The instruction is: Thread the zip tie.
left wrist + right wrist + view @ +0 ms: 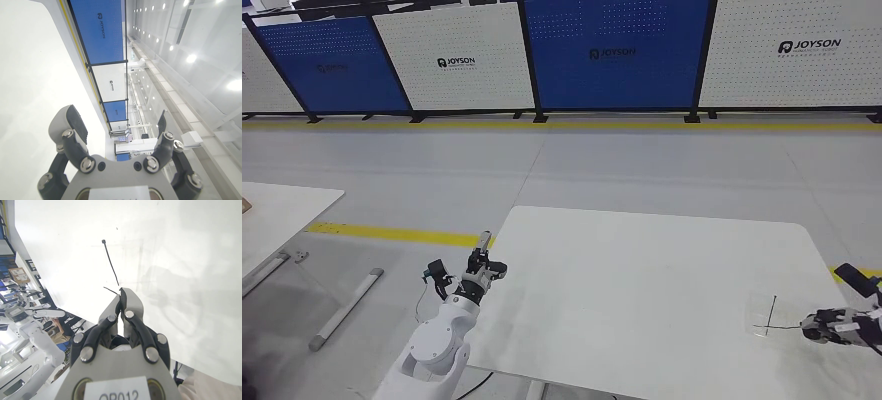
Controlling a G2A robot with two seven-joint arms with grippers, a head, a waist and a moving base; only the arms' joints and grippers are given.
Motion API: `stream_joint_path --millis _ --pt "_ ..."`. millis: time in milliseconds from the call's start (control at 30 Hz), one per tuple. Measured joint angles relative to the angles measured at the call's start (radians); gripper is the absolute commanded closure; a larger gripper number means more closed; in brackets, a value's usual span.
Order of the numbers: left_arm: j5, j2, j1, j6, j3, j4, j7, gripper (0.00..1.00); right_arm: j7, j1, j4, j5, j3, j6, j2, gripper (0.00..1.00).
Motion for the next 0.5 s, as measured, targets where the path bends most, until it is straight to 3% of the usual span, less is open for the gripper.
stream_joint_path --millis 233,500 --pt "0.000 0.000 0.000 0.000 0.000 0.000 0.000 0.00 -0.073 -0.138 -0.063 0.142 0.165 -0.050 0.022 1.00" --pt "0.000 0.000 0.000 0.000 0.000 0.000 0.000 0.00 -0.076 -0.150 -0.068 0.153 0.177 -0.051 0.022 1.00"
